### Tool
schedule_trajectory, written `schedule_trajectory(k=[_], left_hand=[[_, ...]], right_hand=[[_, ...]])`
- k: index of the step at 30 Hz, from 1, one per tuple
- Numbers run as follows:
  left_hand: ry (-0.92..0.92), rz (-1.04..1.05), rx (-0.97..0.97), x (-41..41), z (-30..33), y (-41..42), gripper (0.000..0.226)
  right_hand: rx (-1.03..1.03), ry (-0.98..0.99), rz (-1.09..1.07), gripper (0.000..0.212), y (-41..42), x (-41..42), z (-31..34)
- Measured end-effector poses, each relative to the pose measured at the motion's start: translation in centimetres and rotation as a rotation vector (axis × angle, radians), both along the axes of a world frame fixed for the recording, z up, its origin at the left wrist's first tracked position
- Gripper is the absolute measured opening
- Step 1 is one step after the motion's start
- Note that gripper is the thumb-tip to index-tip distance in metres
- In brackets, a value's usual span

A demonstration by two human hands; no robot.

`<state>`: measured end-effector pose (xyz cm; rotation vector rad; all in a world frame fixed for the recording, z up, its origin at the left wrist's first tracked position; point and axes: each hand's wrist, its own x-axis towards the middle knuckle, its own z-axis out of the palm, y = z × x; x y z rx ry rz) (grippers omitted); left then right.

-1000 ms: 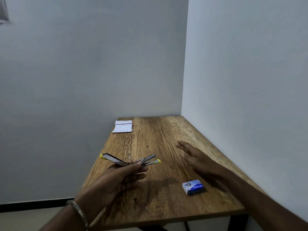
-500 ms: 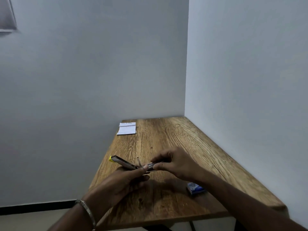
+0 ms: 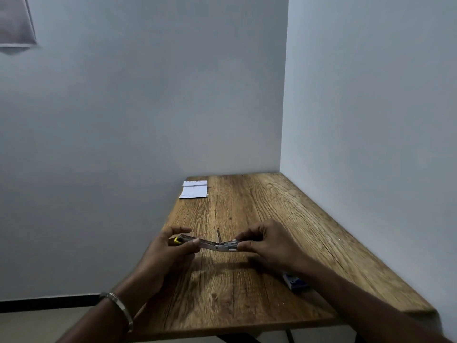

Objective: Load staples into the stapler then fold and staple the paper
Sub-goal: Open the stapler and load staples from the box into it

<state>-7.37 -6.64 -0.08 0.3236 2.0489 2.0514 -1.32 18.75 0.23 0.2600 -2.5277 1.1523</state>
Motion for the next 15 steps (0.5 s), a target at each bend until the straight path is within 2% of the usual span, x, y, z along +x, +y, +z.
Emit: schedule_trajectory(k=[4, 6, 9, 15], left_hand=[[0.347, 0.046, -0.397, -0.11, -0.52, -0.33, 0.019], [0.446, 0.079, -0.512, -0.1, -0.64, -0.4, 0.016], [0.513, 0.068, -0.593, -0.07, -0.7, -0.5, 0.018], [0.532, 0.059, -0.666, 0.08, -0.59, -0.5, 0.019]], right_hand=[[0.019, -0.048, -0.011, 0.015, 0.15, -0.24, -0.5], [0.016, -0.076, -0.005, 0.015, 0.13, -0.24, -0.79], [0.057, -0.082, -0.017, 0.015, 0.01, -0.24, -1.03], [0.104, -0.127, -0.021, 0.016, 0.16, -0.41, -0.63]])
